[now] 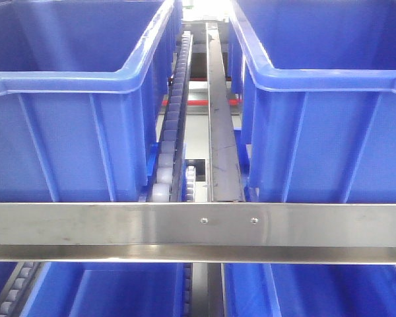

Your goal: Pick and sort blue part to right shelf

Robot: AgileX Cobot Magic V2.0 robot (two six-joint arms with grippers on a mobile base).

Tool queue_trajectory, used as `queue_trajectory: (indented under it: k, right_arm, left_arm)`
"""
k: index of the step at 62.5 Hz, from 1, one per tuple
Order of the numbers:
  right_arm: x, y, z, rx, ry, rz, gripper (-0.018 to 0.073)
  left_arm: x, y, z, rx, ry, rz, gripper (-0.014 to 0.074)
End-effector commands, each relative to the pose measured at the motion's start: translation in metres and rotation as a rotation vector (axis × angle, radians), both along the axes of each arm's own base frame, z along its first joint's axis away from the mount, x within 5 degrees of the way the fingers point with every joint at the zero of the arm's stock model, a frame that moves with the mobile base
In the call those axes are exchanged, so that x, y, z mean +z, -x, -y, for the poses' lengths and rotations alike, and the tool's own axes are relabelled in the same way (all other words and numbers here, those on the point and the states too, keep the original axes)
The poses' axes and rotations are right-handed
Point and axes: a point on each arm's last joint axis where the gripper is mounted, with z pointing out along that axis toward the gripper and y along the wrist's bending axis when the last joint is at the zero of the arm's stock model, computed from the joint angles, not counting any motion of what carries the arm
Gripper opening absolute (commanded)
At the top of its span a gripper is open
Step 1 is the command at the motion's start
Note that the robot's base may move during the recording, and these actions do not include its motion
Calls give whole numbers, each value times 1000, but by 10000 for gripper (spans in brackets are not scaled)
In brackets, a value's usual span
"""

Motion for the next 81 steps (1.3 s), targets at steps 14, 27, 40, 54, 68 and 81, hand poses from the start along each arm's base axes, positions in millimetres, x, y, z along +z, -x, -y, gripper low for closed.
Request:
queue_trajectory:
  k: [14,27,40,54,68,81]
  right_arm:
    - [-41,17,3,-34,31,123,29]
    - [-45,18,4,-54,33,134,29]
    - [-44,18,5,-67,34,138,29]
    - [-44,18,5,-67,34,135,29]
    - [-44,18,5,-67,34,135,29]
    - [-44,18,5,-67,34,135,29]
  left_arm:
    - [16,2,-2,19,18,100,133]
    - [16,1,-2,19,18,97,133]
    - [16,1,-2,19,18,97,133]
    - [16,1,-2,19,18,97,133]
    - [16,1,-2,19,18,97,133]
    - [16,1,-2,19,18,97,133]
